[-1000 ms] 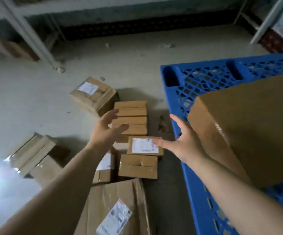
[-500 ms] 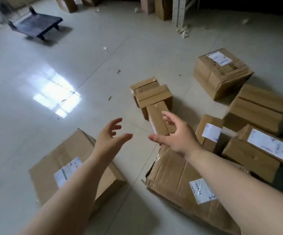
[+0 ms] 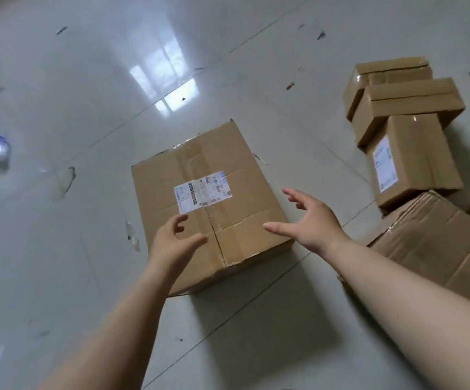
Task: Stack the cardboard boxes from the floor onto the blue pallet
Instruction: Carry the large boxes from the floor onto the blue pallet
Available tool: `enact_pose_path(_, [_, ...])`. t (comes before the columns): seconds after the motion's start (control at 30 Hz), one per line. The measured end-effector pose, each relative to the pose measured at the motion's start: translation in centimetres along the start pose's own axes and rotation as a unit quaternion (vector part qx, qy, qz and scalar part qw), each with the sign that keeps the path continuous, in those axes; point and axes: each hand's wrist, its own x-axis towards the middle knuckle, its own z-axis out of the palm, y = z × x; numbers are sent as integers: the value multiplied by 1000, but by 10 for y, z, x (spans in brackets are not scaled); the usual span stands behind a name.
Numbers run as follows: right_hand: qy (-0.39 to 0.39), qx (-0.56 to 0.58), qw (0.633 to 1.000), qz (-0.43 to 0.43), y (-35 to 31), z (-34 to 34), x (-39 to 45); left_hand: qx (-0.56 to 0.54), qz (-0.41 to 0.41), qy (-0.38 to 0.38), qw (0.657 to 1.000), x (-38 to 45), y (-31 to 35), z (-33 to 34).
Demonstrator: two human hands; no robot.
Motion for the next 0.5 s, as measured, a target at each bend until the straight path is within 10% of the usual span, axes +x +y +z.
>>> enact_pose_path(0.27, [-40,-92,994,49,50,56,36,72,-134,67,986,38,-116,0])
enact_pose_path(0.5, [-2,12,996,92,73,68,45,-183,-275,67,942,49,-138,11])
